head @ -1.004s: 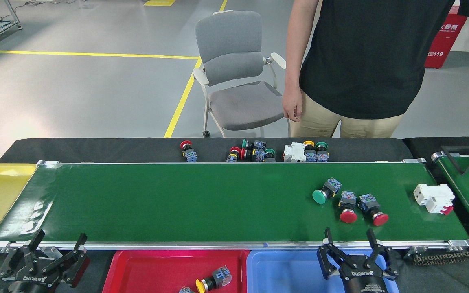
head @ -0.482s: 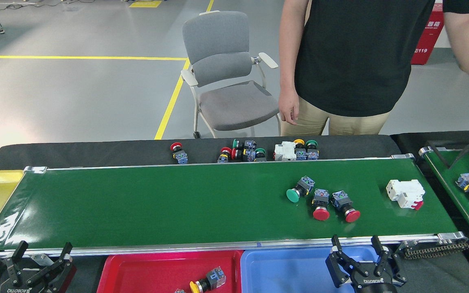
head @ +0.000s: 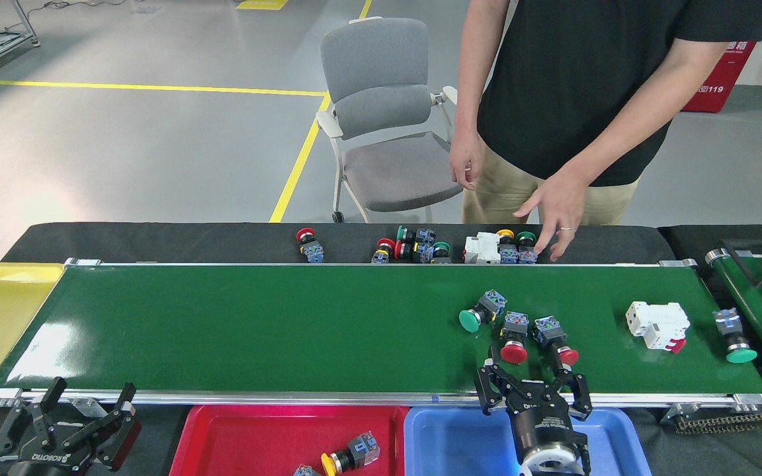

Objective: Pick switch part from conveyor to tray

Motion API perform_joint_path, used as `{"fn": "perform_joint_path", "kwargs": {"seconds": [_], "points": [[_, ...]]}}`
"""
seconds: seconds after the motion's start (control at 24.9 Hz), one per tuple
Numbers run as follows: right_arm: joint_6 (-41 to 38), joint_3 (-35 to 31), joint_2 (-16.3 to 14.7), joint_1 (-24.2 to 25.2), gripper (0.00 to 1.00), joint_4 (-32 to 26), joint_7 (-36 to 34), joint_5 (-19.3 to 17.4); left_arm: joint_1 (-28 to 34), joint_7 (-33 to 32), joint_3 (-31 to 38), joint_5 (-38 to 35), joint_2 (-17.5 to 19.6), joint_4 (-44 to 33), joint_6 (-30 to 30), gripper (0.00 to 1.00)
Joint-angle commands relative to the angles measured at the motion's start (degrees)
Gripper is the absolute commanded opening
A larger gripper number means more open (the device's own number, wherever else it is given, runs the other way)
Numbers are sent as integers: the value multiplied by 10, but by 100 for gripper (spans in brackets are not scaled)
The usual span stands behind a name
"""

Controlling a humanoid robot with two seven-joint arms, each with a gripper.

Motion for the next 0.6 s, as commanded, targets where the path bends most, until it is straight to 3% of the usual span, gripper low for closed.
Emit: {"fn": "perform_joint_path", "kwargs": {"seconds": [0.0, 0.04, 0.08, 0.12, 0.16, 0.28, 0.44, 0.56], "points": [[12, 1, 9, -20, 99, 13, 1, 0, -10, 2, -6, -2, 6, -4, -1, 100], [12, 1, 9, -26, 98, 22, 1, 0, -13, 2, -10, -2, 6, -4, -1, 100], [13, 1, 10, -32, 88, 28, 1, 0, -15, 2, -12, -2, 6, -3, -1, 100], [11, 2, 7, -34, 57, 29, 1, 0, -15, 2, -12, -2, 6, -2, -1, 100], [8, 5, 4, -37, 42, 29, 2, -4, -15, 2, -13, -2, 6, -1, -1, 100], [5, 12, 1, -45, 20, 29, 29, -1, -16, 2, -13, -2, 6, -1, -2, 100], [5, 30, -12, -56, 8, 27, 59, -2, -16, 1, -13, -2, 6, 1, -2, 100], [-5, 31, -12, -58, 7, 10, 61, -3, -15, 1, -13, -2, 7, 3, -2, 100]]}}
